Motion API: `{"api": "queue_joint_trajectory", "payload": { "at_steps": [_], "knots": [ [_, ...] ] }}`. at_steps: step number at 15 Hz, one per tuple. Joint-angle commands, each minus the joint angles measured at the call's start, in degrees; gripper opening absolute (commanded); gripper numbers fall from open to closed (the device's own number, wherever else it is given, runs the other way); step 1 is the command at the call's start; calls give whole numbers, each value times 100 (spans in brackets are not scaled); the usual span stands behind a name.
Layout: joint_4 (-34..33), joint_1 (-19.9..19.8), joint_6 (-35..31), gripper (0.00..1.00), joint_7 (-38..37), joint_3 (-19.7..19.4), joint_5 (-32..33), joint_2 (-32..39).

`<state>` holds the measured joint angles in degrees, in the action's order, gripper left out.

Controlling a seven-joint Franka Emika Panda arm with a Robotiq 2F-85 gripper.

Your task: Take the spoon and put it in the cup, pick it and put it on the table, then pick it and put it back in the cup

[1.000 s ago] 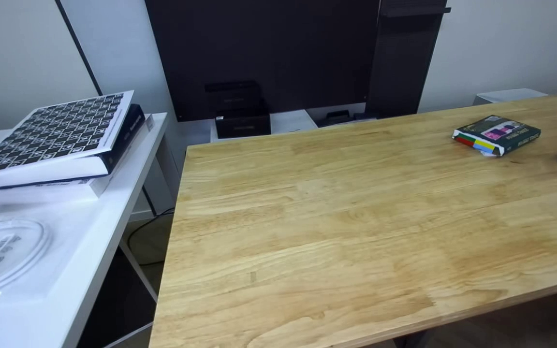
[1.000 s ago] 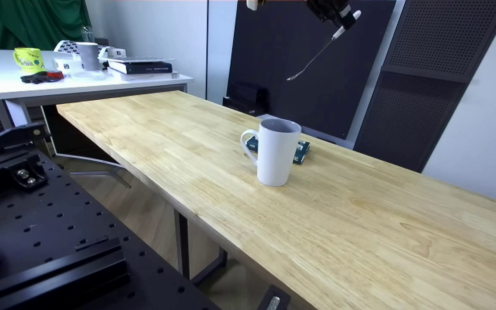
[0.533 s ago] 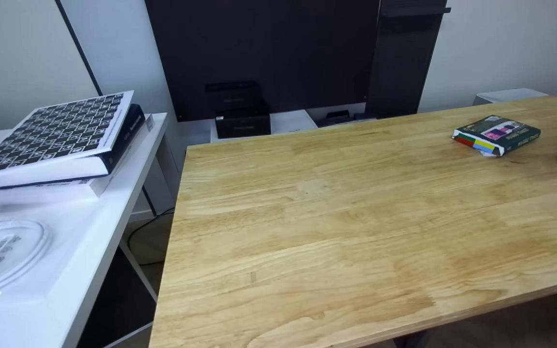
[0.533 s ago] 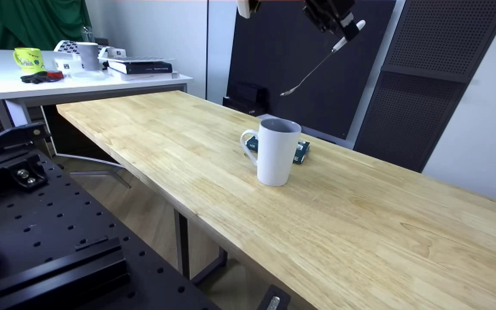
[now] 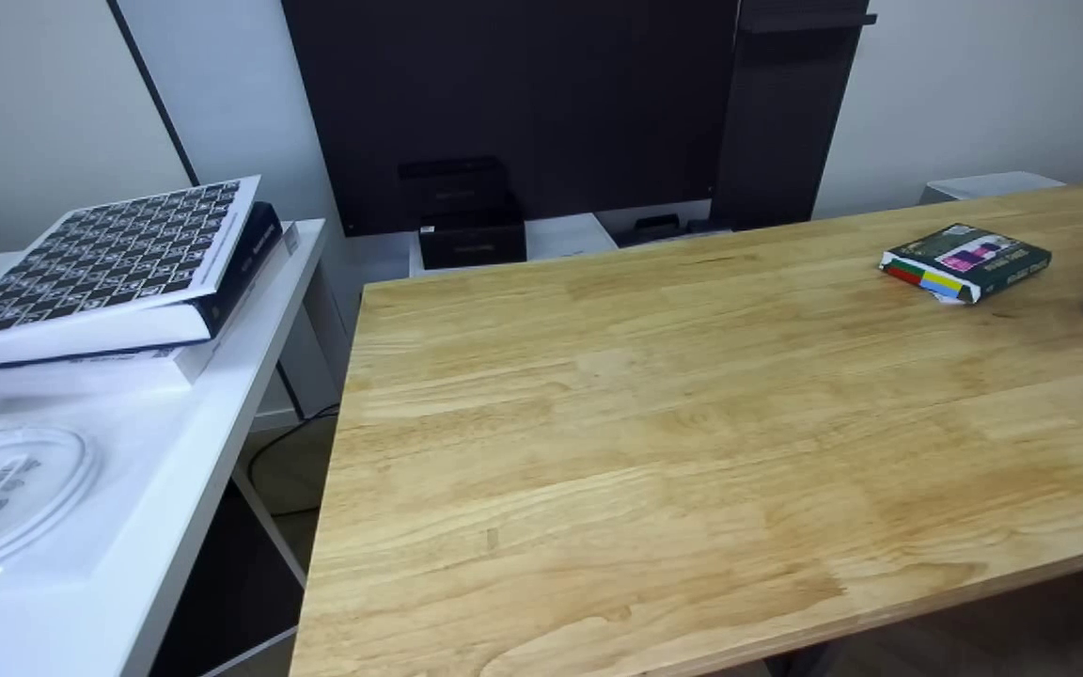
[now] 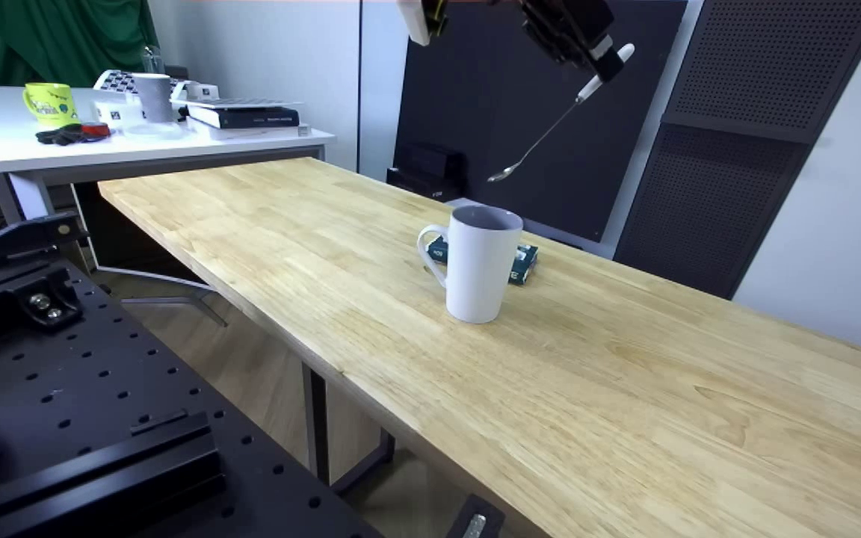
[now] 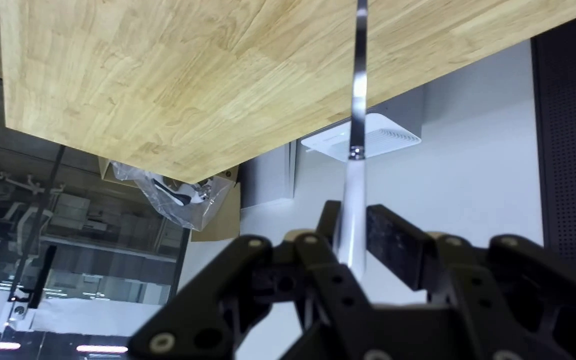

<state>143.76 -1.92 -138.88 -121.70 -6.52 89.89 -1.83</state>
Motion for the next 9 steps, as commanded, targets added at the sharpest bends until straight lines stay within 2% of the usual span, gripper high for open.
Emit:
{"api": "queue_joint_trajectory", "payload": {
  "at_steps": [1, 9],
  "knots": [
    [25, -27, -124, 5, -856, 151, 565, -70],
    [-132, -38, -79, 5, -1964, 252, 1660, 230]
  ]
}}
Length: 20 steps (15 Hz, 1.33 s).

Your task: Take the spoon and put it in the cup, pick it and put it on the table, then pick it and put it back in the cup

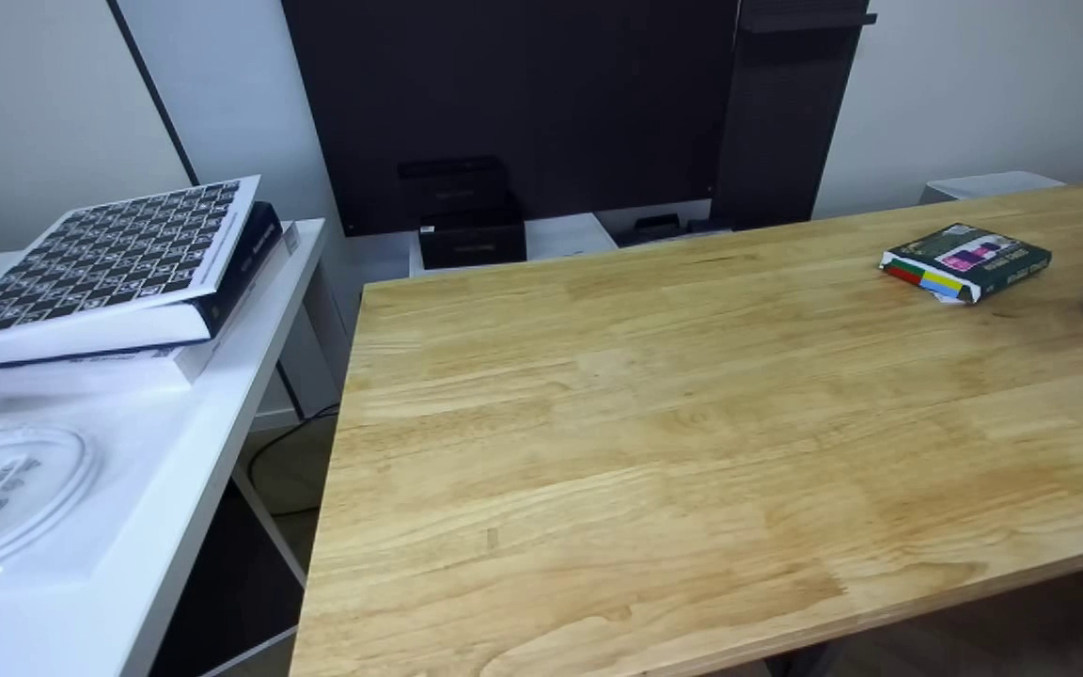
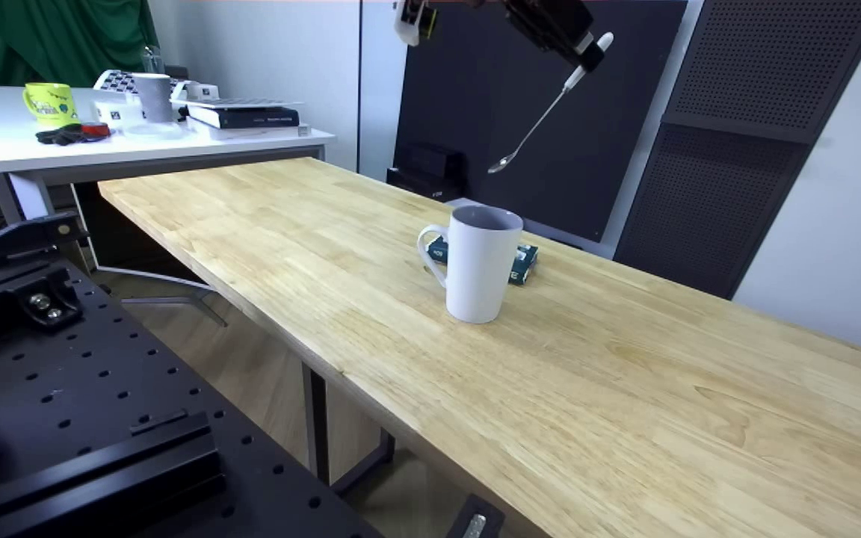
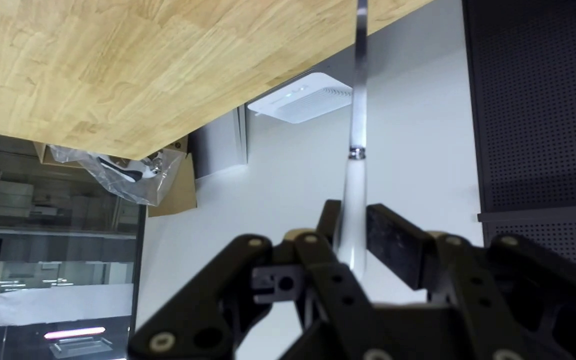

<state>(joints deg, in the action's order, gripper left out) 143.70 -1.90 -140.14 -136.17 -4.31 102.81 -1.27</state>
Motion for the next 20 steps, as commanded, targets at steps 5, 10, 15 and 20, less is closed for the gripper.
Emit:
{"api": "queue_joint_trajectory", "payload": {
  "at_steps": [5, 10, 15, 20],
  "knots": [
    [-157, -80, 66, 5, -852, 39, 710, 480],
    [-169, -106, 100, 5, -1056, 88, 882, 773],
    [-143, -129, 112, 5, -1157, 142, 913, 995],
    [-114, -165, 121, 5, -1173, 207, 879, 1263]
  ]
}}
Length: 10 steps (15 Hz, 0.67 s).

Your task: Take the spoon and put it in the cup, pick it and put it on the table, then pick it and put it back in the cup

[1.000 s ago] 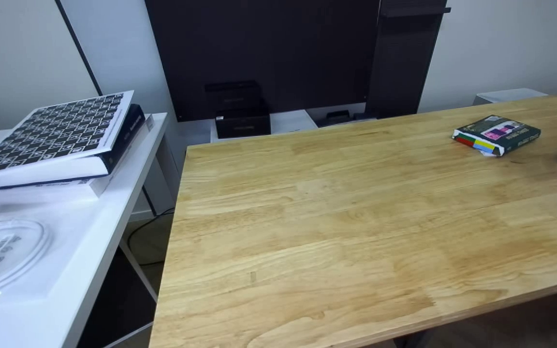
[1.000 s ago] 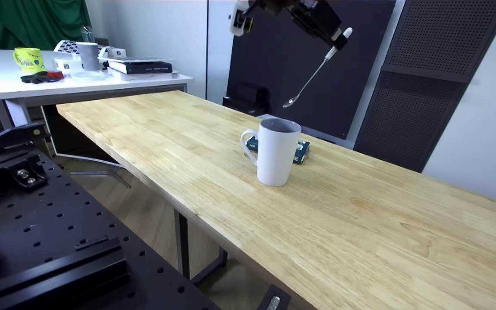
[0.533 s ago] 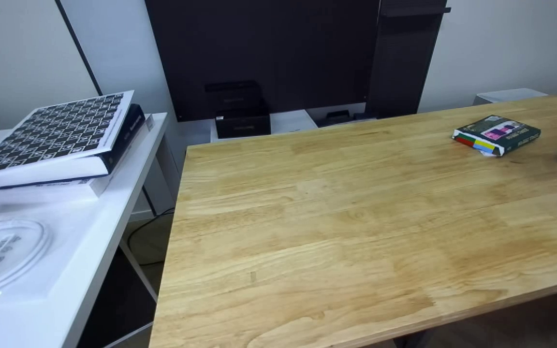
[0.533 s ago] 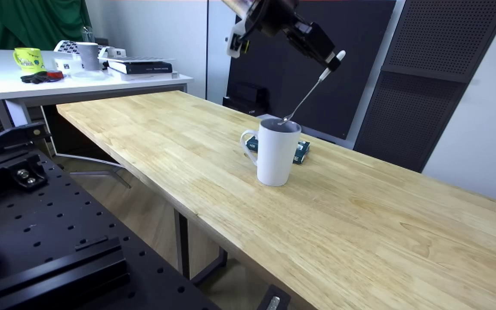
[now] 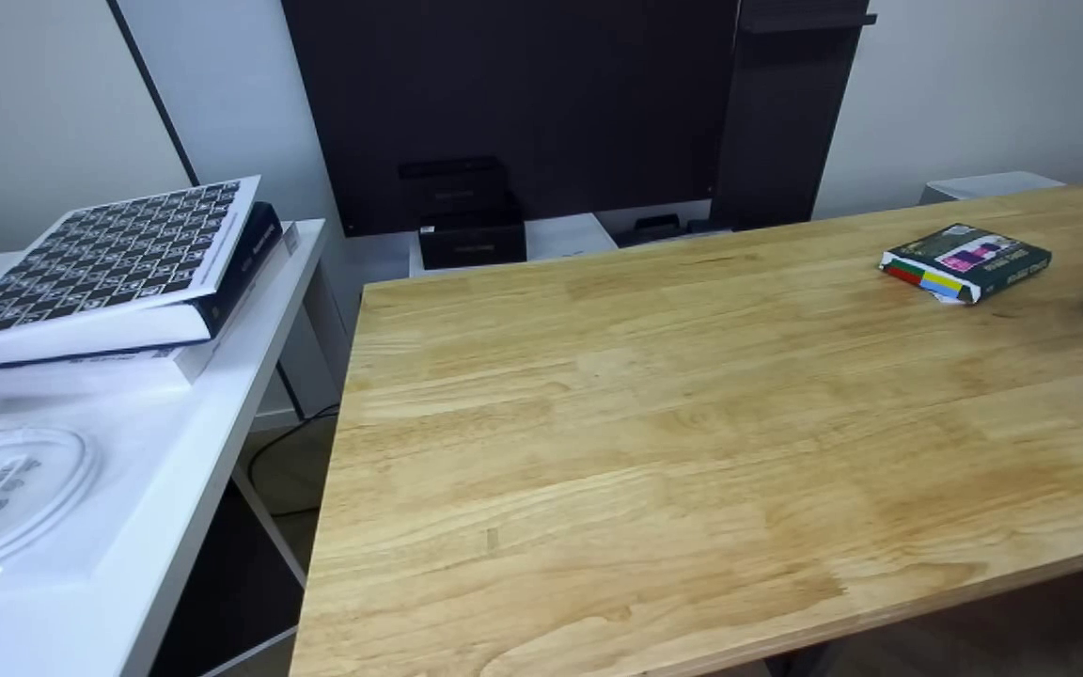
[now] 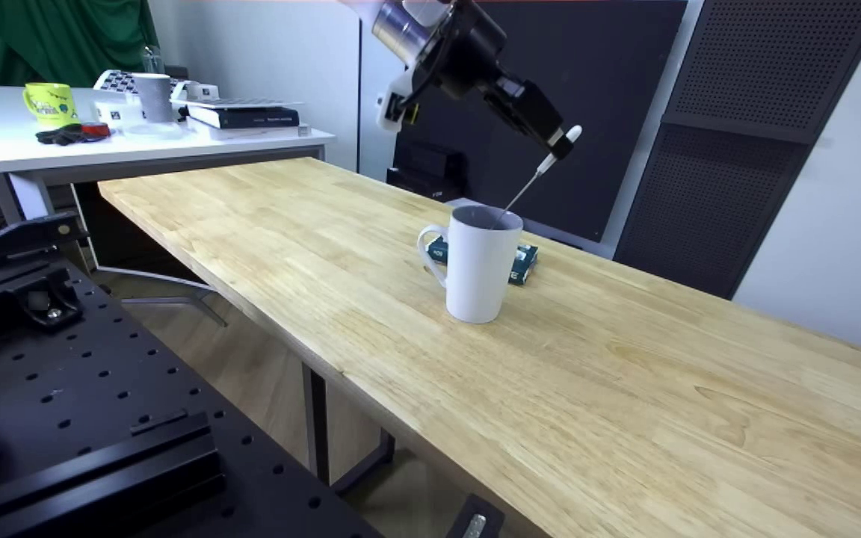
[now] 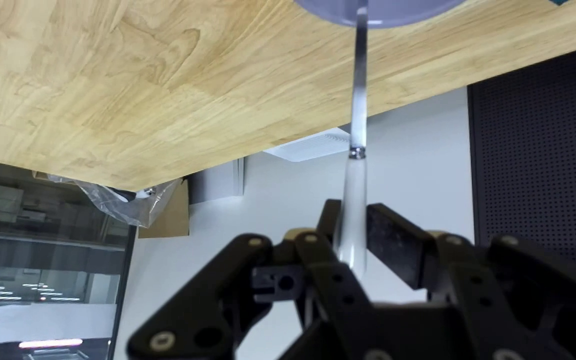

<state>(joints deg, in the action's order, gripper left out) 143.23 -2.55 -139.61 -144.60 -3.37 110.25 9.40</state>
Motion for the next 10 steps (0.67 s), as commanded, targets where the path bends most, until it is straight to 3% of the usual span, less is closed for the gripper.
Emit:
{"api": "queue_joint_trajectory", "payload": {
  "at_steps": [1, 2, 3, 5, 10],
  "knots": [
    [-73, -108, 66, 5, -332, 126, 126, 238],
    [-82, -114, 59, 5, -320, 143, 85, 263],
    [-95, -125, 19, 46, -282, 160, 34, 266],
    [-119, -127, -12, 53, -261, 204, -26, 193],
    [-240, -106, -98, 88, -234, 283, -138, -153]
  ]
}}
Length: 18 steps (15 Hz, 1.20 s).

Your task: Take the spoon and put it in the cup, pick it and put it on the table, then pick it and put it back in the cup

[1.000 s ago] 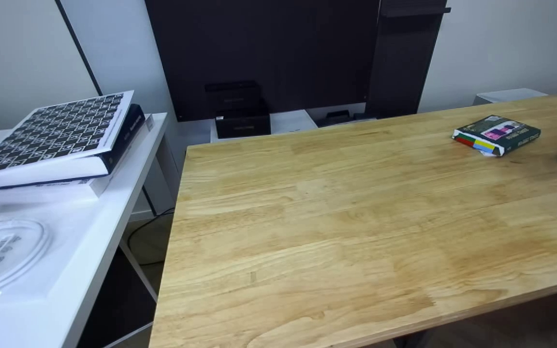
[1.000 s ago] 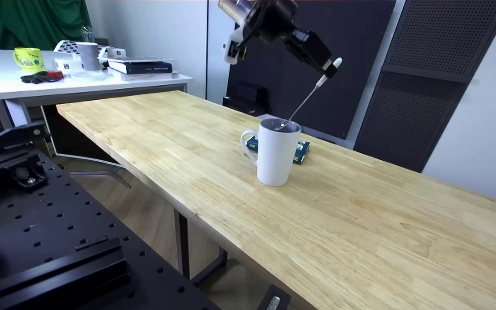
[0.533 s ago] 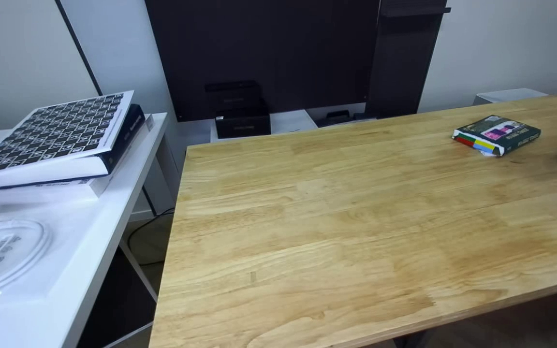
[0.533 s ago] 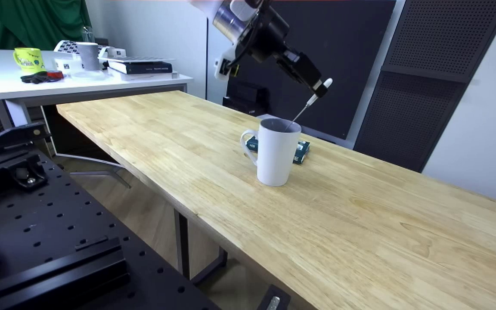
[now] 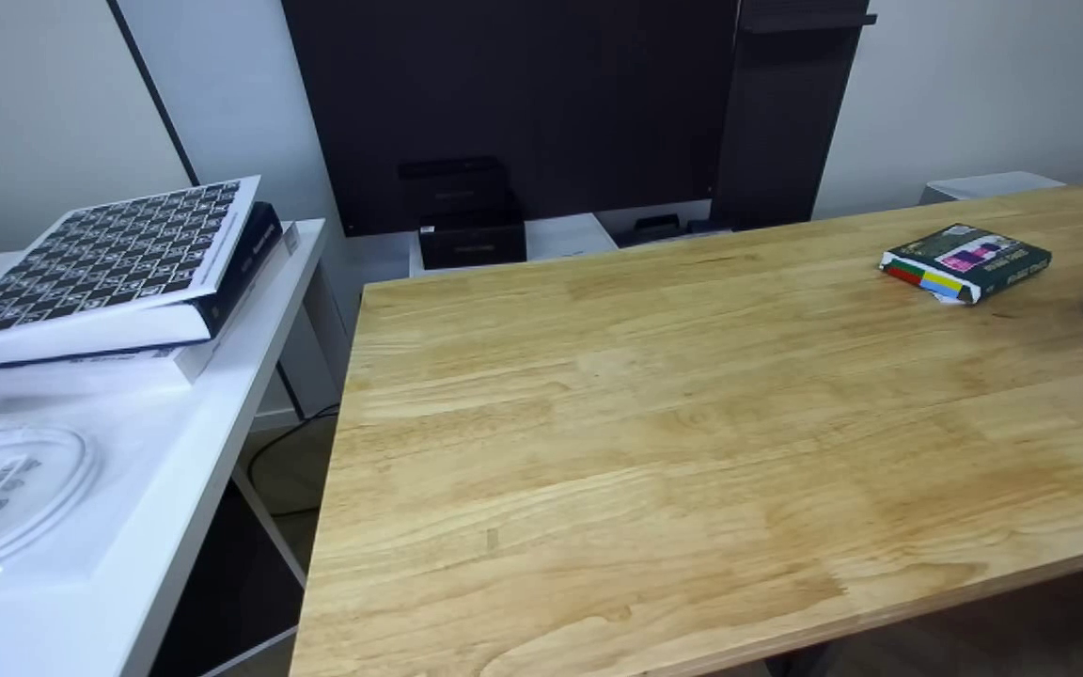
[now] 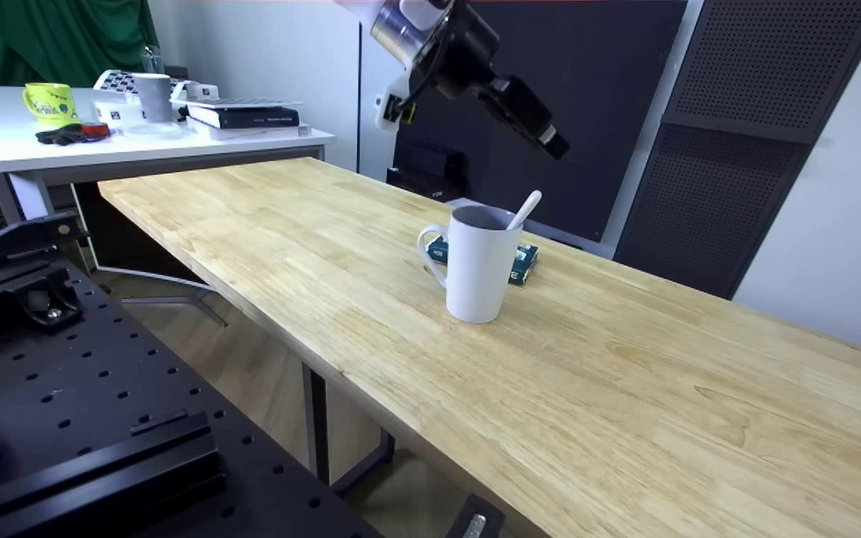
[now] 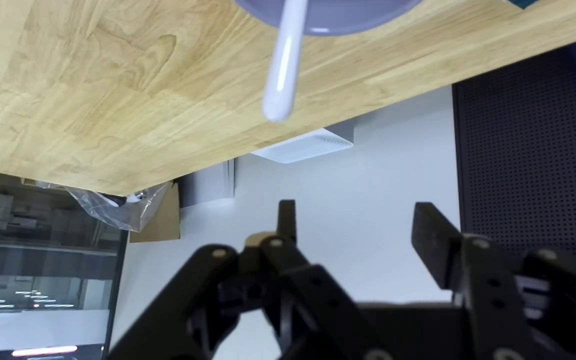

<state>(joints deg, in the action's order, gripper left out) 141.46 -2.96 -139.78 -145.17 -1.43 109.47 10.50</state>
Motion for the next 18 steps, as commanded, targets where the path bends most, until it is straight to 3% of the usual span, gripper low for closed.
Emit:
{"api": "queue_joint_trajectory", "payload": {
  "at_steps": [1, 3, 18],
  "knots": [
    [-83, -59, -87, 93, -177, 94, -85, -333],
    [-114, -50, -94, 100, -193, 87, -83, -428],
    [23, -287, -3, 100, -92, -18, -420, 211]
  ]
}}
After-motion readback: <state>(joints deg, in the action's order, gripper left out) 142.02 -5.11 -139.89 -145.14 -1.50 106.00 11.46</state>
